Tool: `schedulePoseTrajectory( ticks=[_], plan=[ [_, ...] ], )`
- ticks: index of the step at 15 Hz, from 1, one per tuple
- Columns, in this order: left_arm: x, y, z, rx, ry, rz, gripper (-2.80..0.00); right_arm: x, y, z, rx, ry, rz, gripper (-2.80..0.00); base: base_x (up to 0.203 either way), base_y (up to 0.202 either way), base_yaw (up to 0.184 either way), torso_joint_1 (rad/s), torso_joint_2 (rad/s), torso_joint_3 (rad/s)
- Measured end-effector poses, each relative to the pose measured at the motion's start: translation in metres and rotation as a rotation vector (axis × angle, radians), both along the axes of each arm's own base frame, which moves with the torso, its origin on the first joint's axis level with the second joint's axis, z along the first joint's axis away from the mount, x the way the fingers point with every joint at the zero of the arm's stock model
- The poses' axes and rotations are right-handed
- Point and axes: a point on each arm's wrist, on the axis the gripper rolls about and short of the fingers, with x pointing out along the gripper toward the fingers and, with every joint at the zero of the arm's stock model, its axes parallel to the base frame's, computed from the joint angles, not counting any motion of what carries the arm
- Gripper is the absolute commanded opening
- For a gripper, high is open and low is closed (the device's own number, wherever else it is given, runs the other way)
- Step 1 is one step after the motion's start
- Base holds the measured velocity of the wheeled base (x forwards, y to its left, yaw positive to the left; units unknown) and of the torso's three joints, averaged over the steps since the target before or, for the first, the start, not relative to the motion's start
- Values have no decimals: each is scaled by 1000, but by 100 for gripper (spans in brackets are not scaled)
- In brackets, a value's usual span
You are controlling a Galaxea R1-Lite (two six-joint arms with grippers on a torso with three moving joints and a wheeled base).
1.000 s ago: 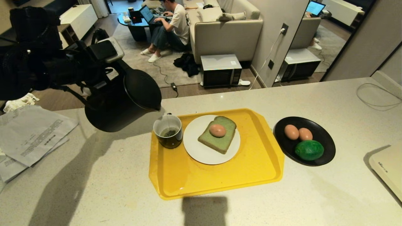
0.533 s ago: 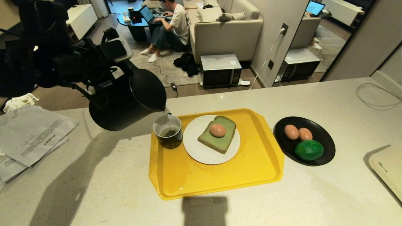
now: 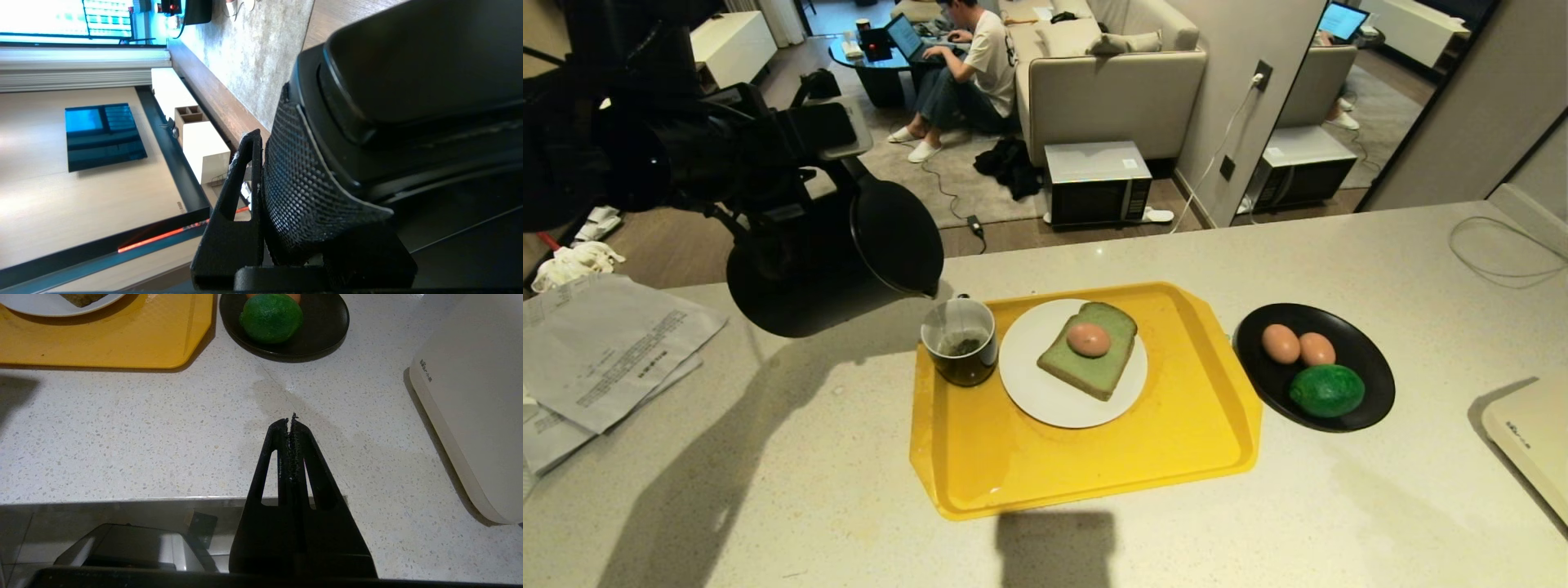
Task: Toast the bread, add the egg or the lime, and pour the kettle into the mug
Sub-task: Pour water into a cup
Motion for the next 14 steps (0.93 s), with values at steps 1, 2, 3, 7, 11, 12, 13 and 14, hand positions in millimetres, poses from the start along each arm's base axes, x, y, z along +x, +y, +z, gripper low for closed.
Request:
schedulePoseTrajectory(
  ticks=[1,2,3,7,11,12,13,14],
  plan=[
    [0,0,1,1,-2,2,-280,0,0,0,0,0,0,-280,0,0,0,0,0,0],
    [-1,-1,1,2,-2,9,-280,0,0,0,0,0,0,-280,0,0,0,0,0,0],
    [-1,-1,1,3,-3,18,-280,0,0,0,0,0,-1,-280,0,0,0,0,0,0],
    [-2,-4,2,7,-6,25,-280,0,0,0,0,0,-1,-280,0,0,0,0,0,0],
    [-5,-9,1,17,6,20,-280,0,0,0,0,0,0,-280,0,0,0,0,0,0],
    [-7,-11,0,22,20,20,-280,0,0,0,0,0,0,-280,0,0,0,0,0,0],
    [-8,-12,0,27,27,23,-280,0,0,0,0,0,0,-280,0,0,0,0,0,0],
    [-9,-13,1,30,24,25,-280,0,0,0,0,0,0,-280,0,0,0,0,0,0]
  ],
)
